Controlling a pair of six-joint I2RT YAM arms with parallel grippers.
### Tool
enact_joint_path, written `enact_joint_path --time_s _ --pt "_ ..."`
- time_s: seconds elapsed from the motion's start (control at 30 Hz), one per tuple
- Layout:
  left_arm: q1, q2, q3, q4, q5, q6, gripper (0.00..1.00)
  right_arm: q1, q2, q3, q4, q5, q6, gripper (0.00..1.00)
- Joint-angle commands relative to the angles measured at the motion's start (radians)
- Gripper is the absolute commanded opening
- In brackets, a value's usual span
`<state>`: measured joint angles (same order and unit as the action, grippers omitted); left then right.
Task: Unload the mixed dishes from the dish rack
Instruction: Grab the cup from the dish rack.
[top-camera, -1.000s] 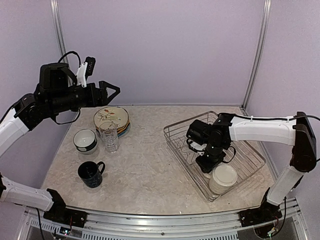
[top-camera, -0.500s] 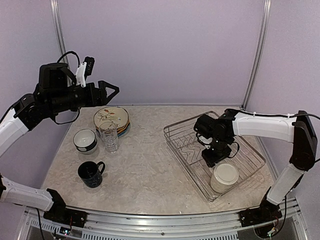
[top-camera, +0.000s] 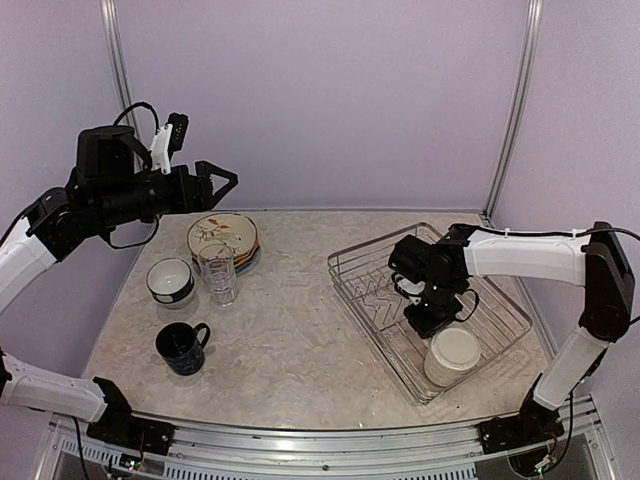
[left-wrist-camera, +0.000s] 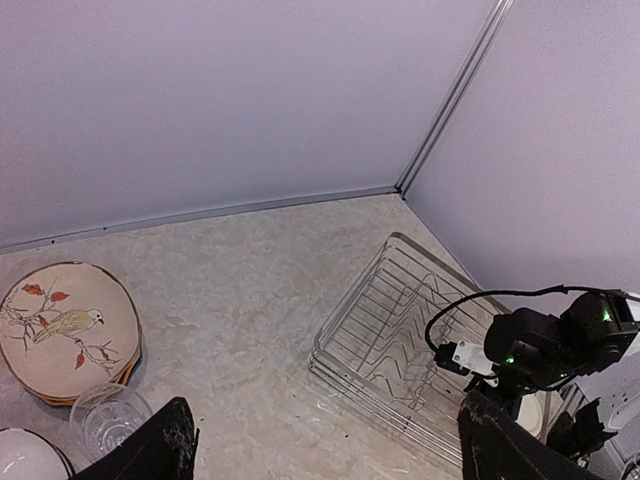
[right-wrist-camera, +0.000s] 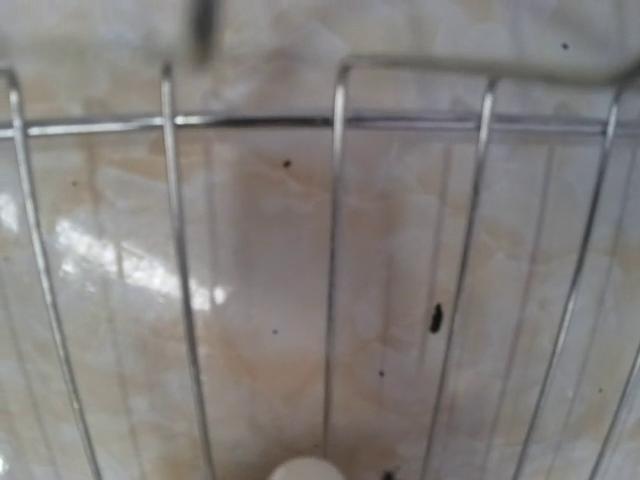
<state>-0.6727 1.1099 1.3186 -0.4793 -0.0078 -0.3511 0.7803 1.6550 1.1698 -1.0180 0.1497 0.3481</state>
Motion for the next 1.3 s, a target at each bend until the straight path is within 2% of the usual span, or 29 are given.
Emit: enact_joint_path --time_s 0.0,0.13,0.4,0.57,0.67,0.7,0.73,1.03,1.2,1.27 --pt "0.007 -0.001 -0.003 -0.005 -0.001 0.006 0.86 -0.003 -0.021 0.018 0.008 -0.001 0.017 0.20" --pt "0.008 0.010 0.000 -0.008 0.001 0.002 0.86 -0.003 -0.060 0.028 0.044 0.030 0.027 0.00" --pt "0.010 0.052 0.008 -0.019 0.050 -0.016 0.85 -0.029 -0.143 0.009 0.193 0.040 0.045 0.00" --pt "0.024 0.080 0.017 -0.022 0.115 -0.026 0.86 -0.046 -0.266 -0.059 0.306 -0.037 0.029 0.00" --pt "0.045 0.111 0.026 -0.019 0.216 -0.050 0.90 -0.072 -0.383 -0.120 0.392 -0.089 0.032 0.00" --pt "0.058 0.127 0.026 -0.014 0.252 -0.065 0.97 -0.080 -0.418 -0.134 0.417 -0.093 0.033 0.00" --pt "0.072 0.136 0.029 -0.010 0.291 -0.082 0.99 -0.090 -0.449 -0.149 0.441 -0.091 0.037 0.00" --pt "0.116 0.257 0.058 0.048 0.585 -0.191 0.99 -0.157 -0.639 -0.313 0.696 -0.127 0.094 0.00" --pt "0.116 0.380 0.173 0.024 0.753 -0.339 0.96 -0.165 -0.749 -0.432 0.904 -0.148 0.180 0.00" --pt "0.106 0.434 0.192 0.070 0.839 -0.425 0.98 -0.166 -0.786 -0.446 0.943 -0.181 0.203 0.00"
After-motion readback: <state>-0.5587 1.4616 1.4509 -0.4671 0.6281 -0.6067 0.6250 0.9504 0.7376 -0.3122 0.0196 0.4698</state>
